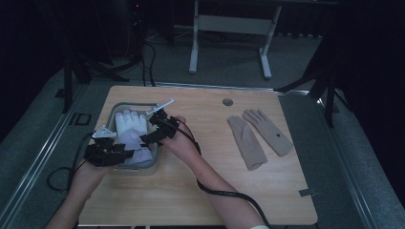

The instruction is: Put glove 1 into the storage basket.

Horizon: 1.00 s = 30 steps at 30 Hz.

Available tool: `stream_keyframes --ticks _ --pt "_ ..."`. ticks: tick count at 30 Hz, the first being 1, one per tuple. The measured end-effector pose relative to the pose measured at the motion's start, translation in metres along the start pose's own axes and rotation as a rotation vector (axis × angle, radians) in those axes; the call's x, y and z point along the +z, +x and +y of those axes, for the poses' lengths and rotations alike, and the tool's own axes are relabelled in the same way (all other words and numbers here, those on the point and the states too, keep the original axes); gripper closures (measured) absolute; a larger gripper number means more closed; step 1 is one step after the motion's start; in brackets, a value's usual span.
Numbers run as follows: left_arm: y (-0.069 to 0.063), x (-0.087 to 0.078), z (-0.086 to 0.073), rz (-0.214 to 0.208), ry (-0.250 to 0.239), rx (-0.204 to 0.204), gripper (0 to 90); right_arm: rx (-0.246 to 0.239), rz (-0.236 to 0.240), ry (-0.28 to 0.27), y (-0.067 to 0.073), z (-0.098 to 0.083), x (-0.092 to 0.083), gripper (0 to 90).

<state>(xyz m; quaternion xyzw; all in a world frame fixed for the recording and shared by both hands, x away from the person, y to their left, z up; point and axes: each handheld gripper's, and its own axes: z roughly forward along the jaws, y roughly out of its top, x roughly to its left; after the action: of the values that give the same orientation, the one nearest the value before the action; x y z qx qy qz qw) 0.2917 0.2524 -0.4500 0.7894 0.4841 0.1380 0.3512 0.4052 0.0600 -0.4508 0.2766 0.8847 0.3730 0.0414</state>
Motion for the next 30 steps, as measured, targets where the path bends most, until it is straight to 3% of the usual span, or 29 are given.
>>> stream_keyframes --ticks 14,20,30 --pt "-0.039 0.011 0.014 -0.078 -0.073 0.05 53.0 -0.02 -0.043 -0.035 -0.018 -0.025 -0.043 18.1" --pt "-0.061 0.02 0.019 -0.112 -0.098 0.1 53.9 -0.026 -0.063 -0.032 -0.027 -0.042 -0.062 18.2" --pt "-0.09 0.041 0.021 -0.162 -0.122 0.141 53.9 -0.006 -0.091 -0.038 -0.046 -0.07 -0.087 18.0"
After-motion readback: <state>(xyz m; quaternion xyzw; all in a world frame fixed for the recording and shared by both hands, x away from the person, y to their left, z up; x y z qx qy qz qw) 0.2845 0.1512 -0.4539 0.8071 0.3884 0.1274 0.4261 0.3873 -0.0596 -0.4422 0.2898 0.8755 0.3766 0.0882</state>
